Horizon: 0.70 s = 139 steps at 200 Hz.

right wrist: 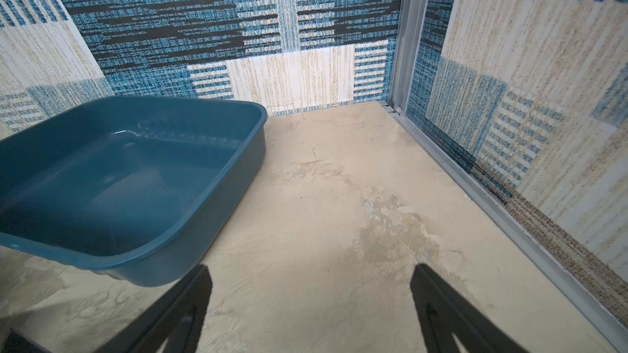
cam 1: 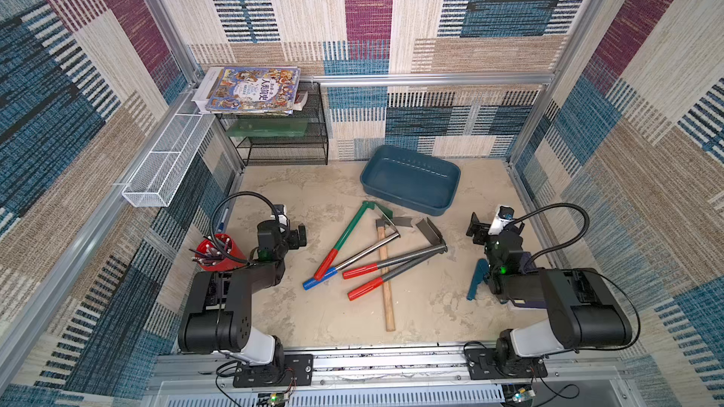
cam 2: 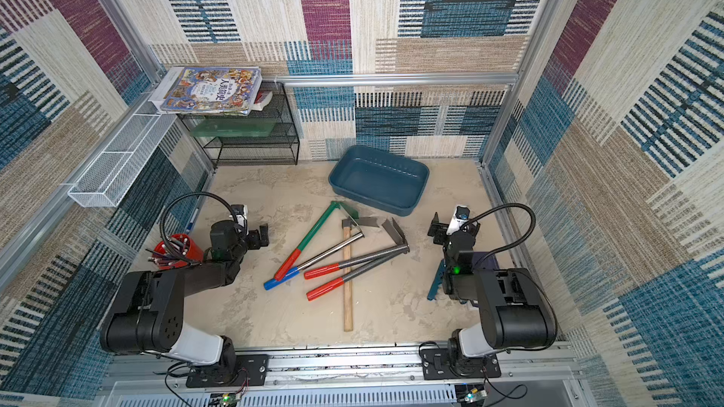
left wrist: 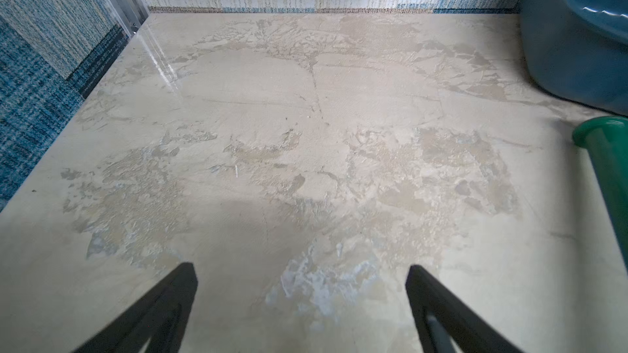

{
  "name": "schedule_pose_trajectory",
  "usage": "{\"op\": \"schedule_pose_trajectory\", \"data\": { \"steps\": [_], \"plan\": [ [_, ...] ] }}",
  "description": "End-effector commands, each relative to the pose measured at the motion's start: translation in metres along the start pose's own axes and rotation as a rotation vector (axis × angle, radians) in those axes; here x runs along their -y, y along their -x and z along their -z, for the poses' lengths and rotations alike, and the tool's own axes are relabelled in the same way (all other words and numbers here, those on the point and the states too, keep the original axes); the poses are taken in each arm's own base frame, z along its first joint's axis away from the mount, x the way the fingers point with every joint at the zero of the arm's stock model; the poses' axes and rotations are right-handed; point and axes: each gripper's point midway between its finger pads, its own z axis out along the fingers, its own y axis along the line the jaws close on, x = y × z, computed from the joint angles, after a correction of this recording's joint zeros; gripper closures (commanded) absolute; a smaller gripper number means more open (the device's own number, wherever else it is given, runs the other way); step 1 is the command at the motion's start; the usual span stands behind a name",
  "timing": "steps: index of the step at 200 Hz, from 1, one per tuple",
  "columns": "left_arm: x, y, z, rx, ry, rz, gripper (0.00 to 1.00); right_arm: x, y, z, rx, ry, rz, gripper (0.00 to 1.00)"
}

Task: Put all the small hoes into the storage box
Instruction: Pick up the hoe from the center of the board.

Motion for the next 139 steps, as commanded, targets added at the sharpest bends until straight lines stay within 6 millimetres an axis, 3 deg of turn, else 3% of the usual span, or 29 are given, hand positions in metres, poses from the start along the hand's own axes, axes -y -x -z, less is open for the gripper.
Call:
{"op": "schedule_pose_trajectory", "data": {
  "steps": [1, 130, 139],
  "plan": [
    [-0.0015, 0.0037, 0.0, 0.013, 0.009, 0.006, 0.0, -0.0015, 0.0082, -0.0001, 0.031, 0.005, -0.003, 0.05],
    [-0.0009, 0.0082, 0.001, 0.023, 0.006, 0.003, 0.0, -0.0025, 0.0102, -0.0028, 0.016, 0.007, 0.001, 0.05],
    [-0.0006, 0.0058, 0.0005, -0.047, 0.004, 0.004, 0.01, -0.0045, 0.013, -0.0077, -0.006, 0.008, 0.01, 0.05]
  ]
}}
